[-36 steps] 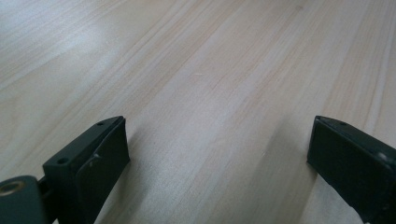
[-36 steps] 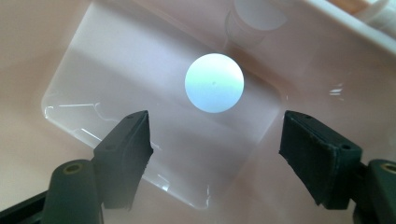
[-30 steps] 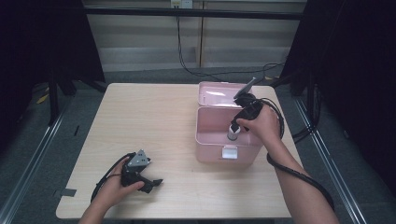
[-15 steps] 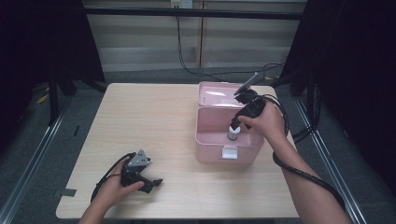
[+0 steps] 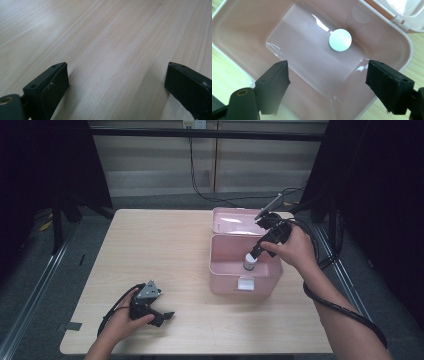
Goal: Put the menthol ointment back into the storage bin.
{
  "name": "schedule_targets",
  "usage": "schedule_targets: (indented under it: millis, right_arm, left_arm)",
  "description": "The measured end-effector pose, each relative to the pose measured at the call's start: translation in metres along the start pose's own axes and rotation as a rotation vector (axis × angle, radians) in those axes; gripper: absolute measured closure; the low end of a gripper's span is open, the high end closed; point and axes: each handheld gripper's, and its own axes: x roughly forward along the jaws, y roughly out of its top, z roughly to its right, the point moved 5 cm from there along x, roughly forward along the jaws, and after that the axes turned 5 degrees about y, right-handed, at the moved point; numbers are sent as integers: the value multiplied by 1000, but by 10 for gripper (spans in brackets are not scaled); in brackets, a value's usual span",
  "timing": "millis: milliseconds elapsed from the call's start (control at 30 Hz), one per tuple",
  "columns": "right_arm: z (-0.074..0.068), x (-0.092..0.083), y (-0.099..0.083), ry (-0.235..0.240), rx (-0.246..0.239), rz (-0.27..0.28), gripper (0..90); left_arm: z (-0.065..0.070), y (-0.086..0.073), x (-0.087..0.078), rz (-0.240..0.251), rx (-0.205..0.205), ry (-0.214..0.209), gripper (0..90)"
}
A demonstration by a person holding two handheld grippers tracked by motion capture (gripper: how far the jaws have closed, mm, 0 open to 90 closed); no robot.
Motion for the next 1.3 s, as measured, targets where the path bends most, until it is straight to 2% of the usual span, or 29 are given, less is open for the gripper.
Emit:
schedule_targets:
  millis: [233,300,733,1300]
  right_arm:
    - [2,-11,-8,16,-10,-5,166]
    - [4,-14,-10,19,-26,2,163]
    - [9,-36,-24,12,-52,16,161]
    - [8,-43,-46,13,-93,-4,162]
  left_arm:
    - [0,0,0,0,0,0,49]
    - [0,0,0,0,0,0,48]
    - [0,0,0,0,0,0,49]
    - [0,0,0,0,1,1,48]
